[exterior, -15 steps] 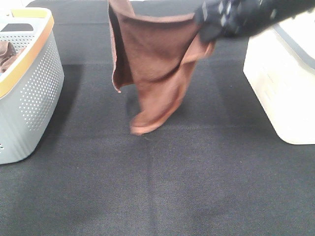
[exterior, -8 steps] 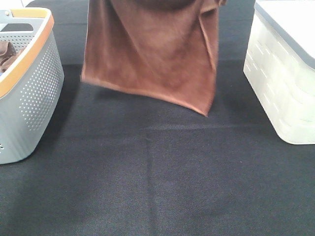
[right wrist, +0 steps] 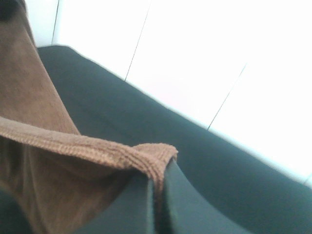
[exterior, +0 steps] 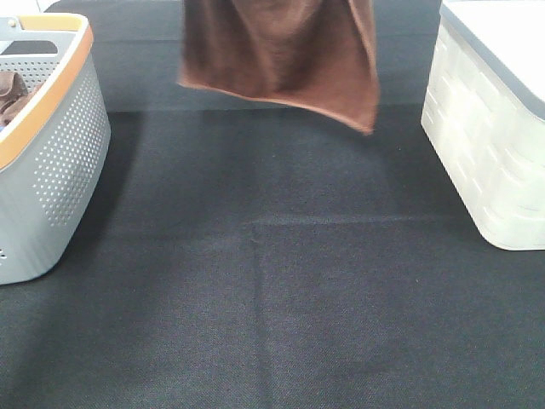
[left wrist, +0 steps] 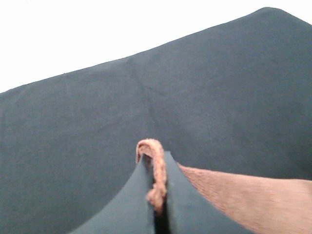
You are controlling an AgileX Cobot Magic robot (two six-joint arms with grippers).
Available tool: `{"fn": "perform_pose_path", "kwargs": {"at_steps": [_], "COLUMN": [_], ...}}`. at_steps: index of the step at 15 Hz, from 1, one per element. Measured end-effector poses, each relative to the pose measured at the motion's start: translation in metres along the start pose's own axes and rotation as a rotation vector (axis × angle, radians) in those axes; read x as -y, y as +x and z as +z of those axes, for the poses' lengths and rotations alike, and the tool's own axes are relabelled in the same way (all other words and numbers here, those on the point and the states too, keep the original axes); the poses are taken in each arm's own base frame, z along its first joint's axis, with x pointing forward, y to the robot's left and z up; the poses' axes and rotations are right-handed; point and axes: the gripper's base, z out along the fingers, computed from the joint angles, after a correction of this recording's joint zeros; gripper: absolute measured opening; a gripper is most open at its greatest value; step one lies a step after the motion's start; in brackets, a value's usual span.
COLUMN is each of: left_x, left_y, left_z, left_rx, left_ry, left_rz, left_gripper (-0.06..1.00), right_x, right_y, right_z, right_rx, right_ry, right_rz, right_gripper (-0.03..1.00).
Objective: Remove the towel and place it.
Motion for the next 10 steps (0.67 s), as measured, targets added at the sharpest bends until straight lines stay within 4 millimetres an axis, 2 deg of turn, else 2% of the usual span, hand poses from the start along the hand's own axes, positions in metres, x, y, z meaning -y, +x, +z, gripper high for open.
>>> {"fn": "perform_pose_path", "kwargs": {"at_steps": [2, 3, 4, 5, 6, 8, 9, 10], "left_x": [-0.013, -0.016, -0.016, -0.015, -0.012, -0.007, -0.007, -0.002], "left_y": [0.021, 0.028, 0.028, 0.041, 0.049, 0.067, 0.067, 0.074], "left_z": [0.027, 0.034, 0.034, 0.043, 0.044, 0.043, 0.043, 0.040], "left_rx": [0.011, 0.002, 0.002, -0.050, -0.118, -0.292, -0.292, -0.386], "left_ry": [-0.018, -0.024, -0.024, -0.030, -0.036, -0.041, -0.041, -0.027], "left_rz": [-0.128, -0.169, -0.169, -0.202, -0.204, -0.203, -0.203, -0.184], "left_gripper": [0.00, 0.00, 0.00, 0.00, 0.00, 0.00, 0.00, 0.00], "right_x": [0.000, 0.000, 0.000, 0.002, 0.001, -0.008, -0.008, -0.014], "right_y": [0.019, 0.028, 0.028, 0.053, 0.063, 0.079, 0.079, 0.087], "right_z": [0.021, 0.028, 0.028, 0.040, 0.042, 0.041, 0.041, 0.039], "right_rx": [0.082, 0.091, 0.091, 0.028, -0.035, -0.204, -0.204, -0.291], "right_ry": [0.048, 0.070, 0.070, 0.102, 0.097, 0.010, 0.010, -0.047], "right_rz": [-0.109, -0.116, -0.116, -0.041, 0.025, 0.088, 0.088, 0.102], "right_gripper": [0.00, 0.00, 0.00, 0.00, 0.00, 0.00, 0.00, 0.00]}}
